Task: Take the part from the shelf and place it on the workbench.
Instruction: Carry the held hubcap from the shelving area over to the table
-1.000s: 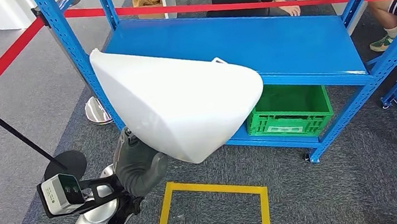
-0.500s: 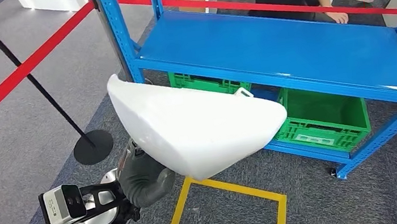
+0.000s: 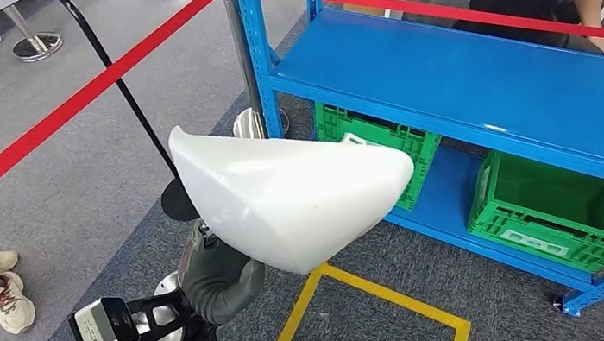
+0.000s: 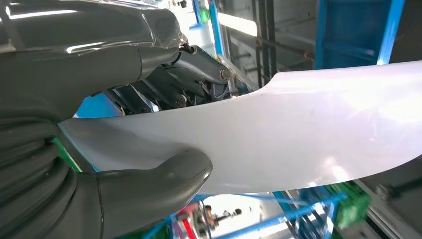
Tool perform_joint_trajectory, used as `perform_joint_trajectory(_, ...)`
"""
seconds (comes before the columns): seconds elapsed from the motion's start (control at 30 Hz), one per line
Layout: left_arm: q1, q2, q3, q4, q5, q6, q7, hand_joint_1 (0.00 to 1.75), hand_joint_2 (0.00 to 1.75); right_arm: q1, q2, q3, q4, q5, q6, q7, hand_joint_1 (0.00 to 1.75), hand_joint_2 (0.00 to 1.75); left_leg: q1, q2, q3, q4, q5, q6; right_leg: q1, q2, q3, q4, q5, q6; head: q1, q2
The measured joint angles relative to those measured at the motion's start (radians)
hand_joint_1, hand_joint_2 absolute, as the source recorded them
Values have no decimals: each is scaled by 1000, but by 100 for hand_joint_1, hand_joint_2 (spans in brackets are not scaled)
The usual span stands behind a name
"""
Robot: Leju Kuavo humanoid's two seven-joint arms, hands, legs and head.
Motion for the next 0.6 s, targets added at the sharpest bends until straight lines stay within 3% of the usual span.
perform_joint_trajectory(0.03, 1, 3, 2, 0, -1, 1, 0, 175, 175, -1, 1, 1, 0, -3, -5, 2, 0, 0, 2, -3, -5, 1, 1, -6, 0, -13, 0, 0, 3, -5, 0, 0)
perform_joint_trajectory(0.1, -2, 8, 5, 0, 2, -8, 1, 175, 175, -6, 6, 1, 0, -12, -19, -7, 0, 0, 0, 37, -30, 41, -25, -16, -2, -41, -1, -3, 8, -17, -7, 0)
perform_joint_trajectory(0.17, -10, 10, 3, 1, 12, -30, 9, 175, 175, -8, 17, 3, 0, -14, -38, -35, 0, 0, -1, 99, -89, 160, -89, -24, 0, -72, -5, -3, 9, -23, -16, 0)
perform_joint_trajectory(0.23, -20, 9, 0, 8, 25, -52, 20, 175, 175, -10, 32, 11, 0, 0, -53, -67, 0, 0, 1, 120, -142, 277, -131, -29, 2, -104, -8, -3, 9, -24, -17, 0)
perform_joint_trajectory(0.27, -25, 8, -2, 13, 30, -61, 24, 175, 175, -12, 39, 19, 0, 10, -58, -81, 0, 0, 2, 123, -145, 290, -128, -29, 2, -120, -9, -3, 10, -24, -17, 0)
perform_joint_trajectory(0.3, -32, 7, -4, 19, 36, -68, 27, 175, 175, -14, 46, 28, 0, 20, -60, -92, 0, 0, 2, 128, -124, 258, -106, -28, 2, -134, -9, -3, 10, -24, -17, 0)
perform_joint_trajectory(0.37, -54, 1, -8, 30, 46, -79, 30, 175, 175, -21, 59, 46, 0, 35, -61, -106, 0, 0, -1, 158, -40, 114, -51, -22, 3, -158, -6, -3, 9, -23, -17, 0)
perform_joint_trajectory(0.43, -74, -6, -10, 36, 52, -83, 31, 175, 175, -27, 66, 58, 0, 41, -61, -113, 0, 0, -10, 186, 20, 7, -27, -13, 5, -176, -3, -5, 10, -15, -17, 0)
perform_joint_trajectory(0.47, -80, -9, -11, 38, 54, -84, 32, 175, 175, -29, 68, 63, 0, 42, -62, -115, 0, 0, -14, 188, 27, -10, -28, -8, 5, -183, -2, -7, 11, -10, -17, 0)
perform_joint_trajectory(0.53, -88, -11, -14, 46, 64, -86, 32, 175, 175, -32, 73, 73, 0, 41, -67, -115, 0, 0, -16, 170, 24, -10, -24, 3, 5, -196, 1, -11, 12, 3, -18, 0)
perform_joint_trajectory(0.6, -100, -13, -18, 55, 80, -91, 31, 175, 175, -36, 79, 77, 1, 30, -73, -104, 0, 0, -10, 152, 27, -17, -15, 16, 3, -167, -6, 11, -7, 13, -17, 0)
